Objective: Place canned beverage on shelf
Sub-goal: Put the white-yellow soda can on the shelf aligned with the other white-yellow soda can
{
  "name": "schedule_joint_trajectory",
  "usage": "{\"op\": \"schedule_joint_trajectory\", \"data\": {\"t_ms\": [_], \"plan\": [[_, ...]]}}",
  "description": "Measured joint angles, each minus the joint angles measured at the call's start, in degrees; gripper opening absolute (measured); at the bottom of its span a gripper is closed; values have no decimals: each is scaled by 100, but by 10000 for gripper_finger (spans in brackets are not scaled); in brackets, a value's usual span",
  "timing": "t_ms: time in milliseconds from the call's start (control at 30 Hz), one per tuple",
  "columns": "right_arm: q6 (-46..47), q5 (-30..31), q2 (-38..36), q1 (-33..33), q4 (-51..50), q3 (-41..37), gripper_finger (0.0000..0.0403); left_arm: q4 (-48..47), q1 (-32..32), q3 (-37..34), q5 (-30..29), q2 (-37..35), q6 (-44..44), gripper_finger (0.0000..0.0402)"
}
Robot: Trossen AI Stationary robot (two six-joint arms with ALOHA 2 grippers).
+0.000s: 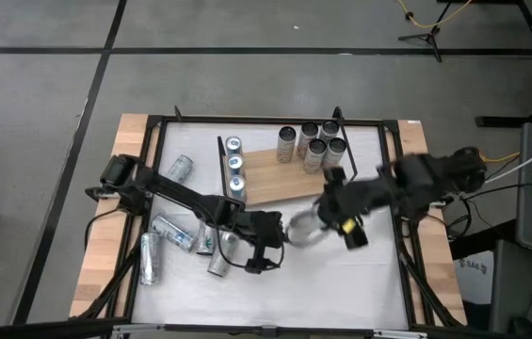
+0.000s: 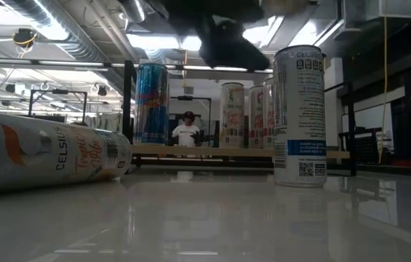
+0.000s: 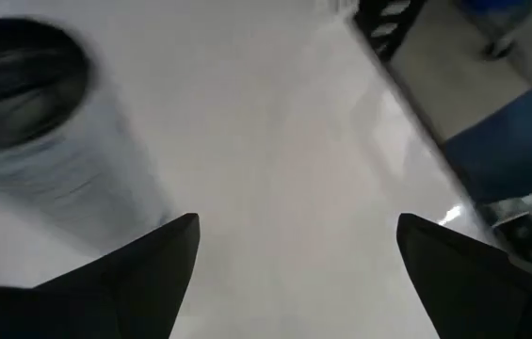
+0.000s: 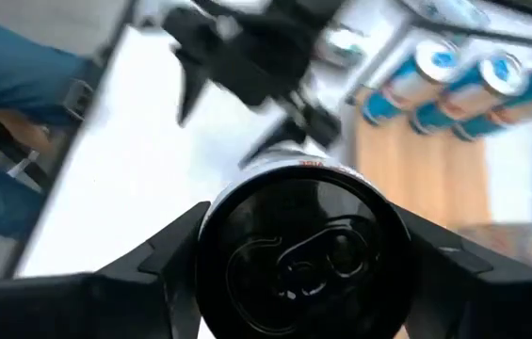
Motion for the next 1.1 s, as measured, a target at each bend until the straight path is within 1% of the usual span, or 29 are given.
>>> {"op": "schedule_joint_trajectory", "data": {"t_ms": [100, 167, 300, 400, 500, 633, 733, 833, 967, 1100], "plan": [[-501, -323, 0, -573, -37, 2, 250, -330, 0, -2, -294, -219, 110, 354], [-846, -431, 6, -930, -38, -6, 250, -661, 2, -4, -398, -406, 118, 354], [-1392, -641, 14, -1623, -35, -11, 250, -1406, 3, -4, -794, -787, 120, 354], [-1706, -814, 80, -2101, -43, -11, 250, -1515, 14, -144, -949, -1224, 229, 353], [-1900, -1041, 215, -2532, -52, -14, 250, -1333, 56, -622, -1123, -1845, 270, 353], [-2222, -1305, 482, -2978, -38, -15, 250, -760, 184, -1681, -1470, -2883, 127, 353], [-2450, -1333, 697, -3223, -28, -20, 250, -174, 261, -2427, -1661, -3653, -18, 353], [-2518, -1335, 934, -3417, -5, -20, 250, 248, 304, -2999, -1760, -4250, -81, 353], [-2660, -1333, 1234, -3585, -6, -20, 250, 521, 304, -3422, -1848, -4765, -92, 353], [-2716, -1333, 1495, -3682, -13, -20, 250, 520, 304, -3517, -1847, -4914, -92, 353]]}}
